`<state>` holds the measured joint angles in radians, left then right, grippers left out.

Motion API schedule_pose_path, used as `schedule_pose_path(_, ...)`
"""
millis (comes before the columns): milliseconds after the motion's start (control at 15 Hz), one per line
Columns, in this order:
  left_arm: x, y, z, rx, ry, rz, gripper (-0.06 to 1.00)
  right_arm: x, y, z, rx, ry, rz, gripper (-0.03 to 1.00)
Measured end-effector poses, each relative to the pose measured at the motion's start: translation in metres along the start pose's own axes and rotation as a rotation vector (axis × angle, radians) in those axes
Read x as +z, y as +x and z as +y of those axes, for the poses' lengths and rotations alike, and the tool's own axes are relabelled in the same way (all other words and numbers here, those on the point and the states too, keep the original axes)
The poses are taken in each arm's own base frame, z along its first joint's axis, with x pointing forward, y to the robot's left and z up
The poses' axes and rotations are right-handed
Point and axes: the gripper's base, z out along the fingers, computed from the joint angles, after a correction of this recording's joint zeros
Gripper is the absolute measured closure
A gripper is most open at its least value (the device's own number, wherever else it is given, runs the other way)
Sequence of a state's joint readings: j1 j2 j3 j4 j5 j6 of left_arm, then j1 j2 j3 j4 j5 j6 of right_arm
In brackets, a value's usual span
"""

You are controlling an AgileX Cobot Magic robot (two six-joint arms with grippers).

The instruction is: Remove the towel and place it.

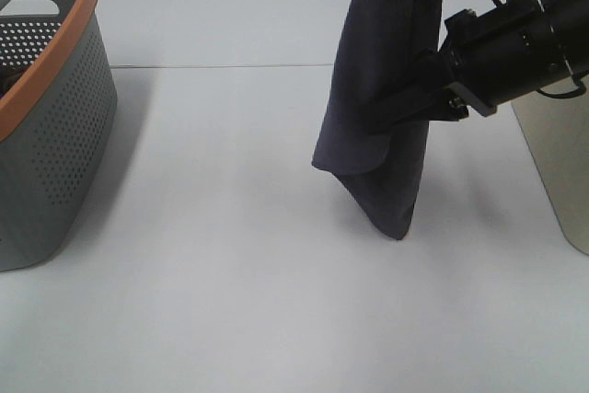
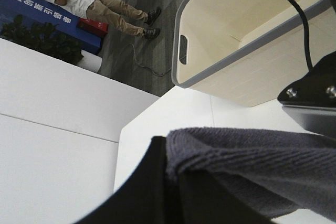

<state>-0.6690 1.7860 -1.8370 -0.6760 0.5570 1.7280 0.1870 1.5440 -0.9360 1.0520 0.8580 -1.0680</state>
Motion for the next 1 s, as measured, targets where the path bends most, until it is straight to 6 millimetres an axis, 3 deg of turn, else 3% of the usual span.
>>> schedule_pose_path(333,0.002,0.011,-0.003,-0.159,0.010,0.105,0.94,-0.045,0.006,0.016,0.094,0.244,0.256,0.97)
schedule_pose_path(667,-0.004,0.032,-0.012,-0.481,0.035,0.372,0.94,-0.099,-0.013,0.037,0.004,0.508,0.197,0.97)
schedule_pose_path(1000,-0.008,0.041,-0.014,-0.732,0.002,0.457,0.94,-0.115,-0.026,0.040,-0.057,0.609,0.137,0.97)
